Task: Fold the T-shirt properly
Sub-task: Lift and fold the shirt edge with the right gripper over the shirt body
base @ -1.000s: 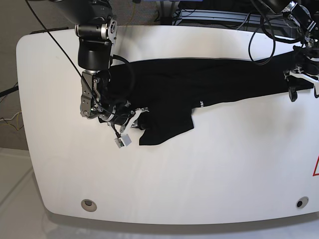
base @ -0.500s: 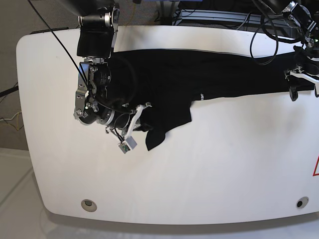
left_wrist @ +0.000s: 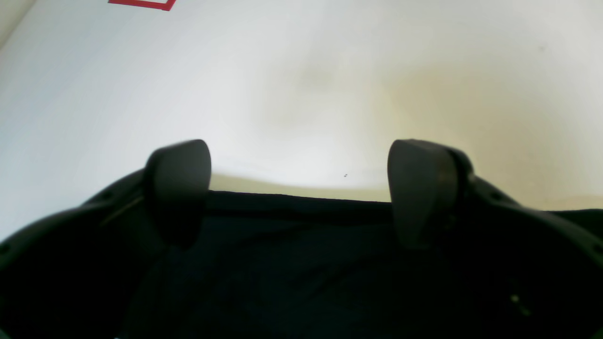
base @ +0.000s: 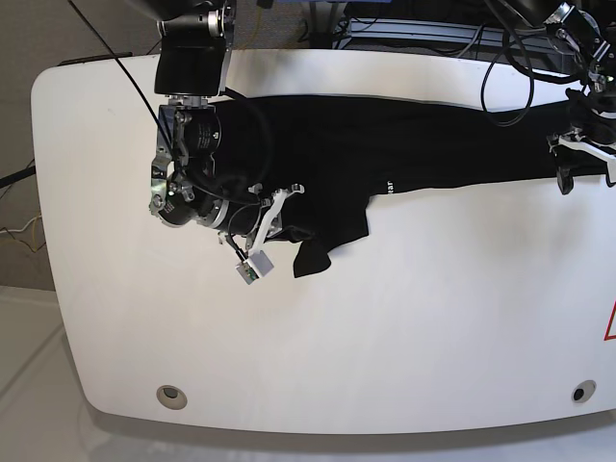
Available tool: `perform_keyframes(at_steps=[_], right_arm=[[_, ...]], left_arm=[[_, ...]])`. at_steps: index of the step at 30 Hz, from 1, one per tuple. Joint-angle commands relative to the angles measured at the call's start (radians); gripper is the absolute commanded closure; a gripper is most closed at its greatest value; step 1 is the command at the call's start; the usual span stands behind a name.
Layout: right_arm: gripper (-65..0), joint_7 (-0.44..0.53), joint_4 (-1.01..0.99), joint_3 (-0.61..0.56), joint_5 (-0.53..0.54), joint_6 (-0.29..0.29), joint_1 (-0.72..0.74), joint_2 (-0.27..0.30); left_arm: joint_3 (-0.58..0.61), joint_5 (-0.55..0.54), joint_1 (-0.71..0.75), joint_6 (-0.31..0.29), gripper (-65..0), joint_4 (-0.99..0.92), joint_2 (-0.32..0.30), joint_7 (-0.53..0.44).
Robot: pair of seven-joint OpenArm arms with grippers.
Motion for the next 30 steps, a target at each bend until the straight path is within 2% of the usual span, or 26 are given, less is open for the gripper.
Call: perform_keyframes(at_steps=[1,13,19,21,25,30], right_arm=[[0.0,0.007,0.030,-0.003,0.045,0.008,0.003,0.006],[0.0,-0.034,0.172,-0.051,0.090,0.008,-0.061,-0.001],[0.0,-0.037,0.303,-0.177,0.076,0.008,-0.106,-0.002],[0.0,-0.024,0.376,-0.275,0.077,0.008,-0.128,0.004],[0.0,-0.025,0.399,-0.319,0.081,0.008,-0.147,0.005],[0.0,-0.033,0.385,-0.306,0.104,0.008,-0.157,0.008]], left_arm=[[-0.003,-0.018,-0.010,-0.001,-56.0,0.014,-0.015,-0.034],[0.013,-0.018,-0.020,-0.001,-56.3,0.004,-0.014,-0.041],[0.007,-0.014,-0.027,-0.001,-56.0,0.003,-0.014,-0.042],[0.002,-0.017,-0.026,-0.001,-55.9,0.004,-0.010,-0.034],[0.001,-0.018,-0.027,-0.001,-56.0,0.000,-0.010,-0.031],[0.004,-0.018,-0.027,-0.001,-56.3,-0.006,-0.009,-0.026]])
